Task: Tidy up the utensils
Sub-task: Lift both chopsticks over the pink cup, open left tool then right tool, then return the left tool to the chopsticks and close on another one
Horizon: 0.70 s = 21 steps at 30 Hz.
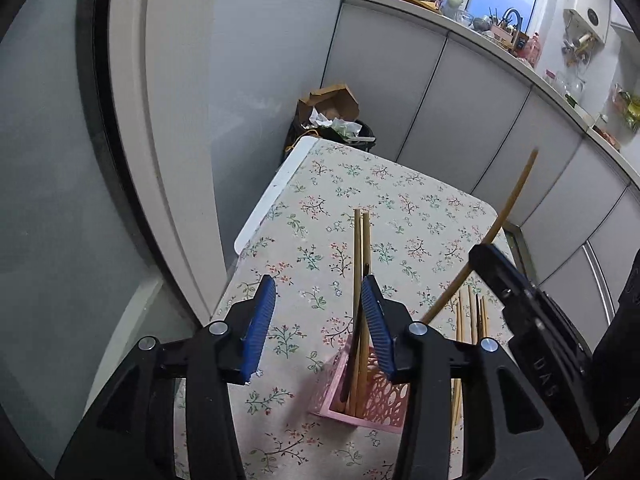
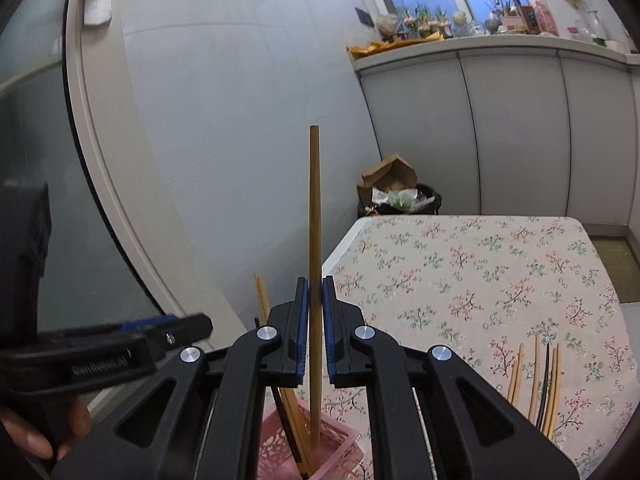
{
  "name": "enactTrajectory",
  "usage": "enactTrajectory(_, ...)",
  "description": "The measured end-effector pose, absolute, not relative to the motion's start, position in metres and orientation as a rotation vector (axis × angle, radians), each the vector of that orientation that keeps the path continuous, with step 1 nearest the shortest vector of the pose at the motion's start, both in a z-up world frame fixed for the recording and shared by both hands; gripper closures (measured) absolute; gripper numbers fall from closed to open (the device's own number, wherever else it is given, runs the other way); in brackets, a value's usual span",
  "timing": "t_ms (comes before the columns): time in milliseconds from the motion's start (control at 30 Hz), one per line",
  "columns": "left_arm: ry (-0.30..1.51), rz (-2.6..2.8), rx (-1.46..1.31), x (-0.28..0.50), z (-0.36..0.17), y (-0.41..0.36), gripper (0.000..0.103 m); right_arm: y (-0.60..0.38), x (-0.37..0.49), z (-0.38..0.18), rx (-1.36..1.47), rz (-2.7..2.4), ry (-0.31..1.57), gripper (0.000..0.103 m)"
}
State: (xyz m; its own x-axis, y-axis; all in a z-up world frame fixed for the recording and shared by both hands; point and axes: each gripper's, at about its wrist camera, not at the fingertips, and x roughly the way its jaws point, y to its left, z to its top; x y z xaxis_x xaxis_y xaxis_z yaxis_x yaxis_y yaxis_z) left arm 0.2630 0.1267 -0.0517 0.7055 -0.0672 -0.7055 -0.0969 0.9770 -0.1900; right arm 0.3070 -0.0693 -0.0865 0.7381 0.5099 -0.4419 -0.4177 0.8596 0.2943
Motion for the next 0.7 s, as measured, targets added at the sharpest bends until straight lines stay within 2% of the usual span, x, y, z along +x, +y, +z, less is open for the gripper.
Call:
enactTrajectory(67,0.786,0.006,-0.222,0.261,-0.049,0.125,0.060,-0.071,0.306,-0.084,0.178,0.521,0.560,0.093)
enactTrajectory(200,0.767,-0.025,-0.219,0.254,-0.039,0.117,0.060,-0.093,0.298,-0.065,0.212,0.528,0.538,0.079)
enactTrajectory(467,0.714,-0.134,-0.166,0.235,-0.017,0.070,0.060,-0.205,0.298,-0.028,0.379,0.352,0.518,0.074)
enactTrajectory(533,0.711,-0.170,-0.140,0.231,-0.015,0.050,0.060,-0.234,0.300,-0.029,0.420,0.318,0.532,0.065)
enactTrajectory(700,0.762,-0.276,-0.062,0.231,-0.027,-0.014,0.060,-0.284,0.300,-0.041,0.450,0.198,0.592,0.064)
